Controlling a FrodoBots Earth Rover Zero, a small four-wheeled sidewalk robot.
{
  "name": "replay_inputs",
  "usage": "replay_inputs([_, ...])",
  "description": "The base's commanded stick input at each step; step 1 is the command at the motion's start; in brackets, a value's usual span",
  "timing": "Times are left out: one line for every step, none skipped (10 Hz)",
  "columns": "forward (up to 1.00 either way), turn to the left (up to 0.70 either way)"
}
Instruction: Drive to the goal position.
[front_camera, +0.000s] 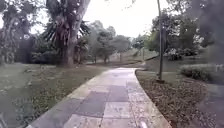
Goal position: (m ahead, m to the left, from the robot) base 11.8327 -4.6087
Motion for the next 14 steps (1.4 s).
replay_inputs([0.7,0.01])
replay_inputs([0.7,0.01])
replay_inputs([0.7,0.01])
replay_inputs([0.7,0.01])
replay_inputs([0.7,0.01])
replay_inputs([0.7,0.01])
replay_inputs([0.7,-0.03])
replay_inputs([0.7,-0.1])
replay_inputs([0.7,-0.13])
replay_inputs([0.7,-0.13])
replay_inputs([0.7,-0.13])
replay_inputs([0.7,-0.13])
replay_inputs([0.7,-0.13])
replay_inputs([0.7,-0.13])
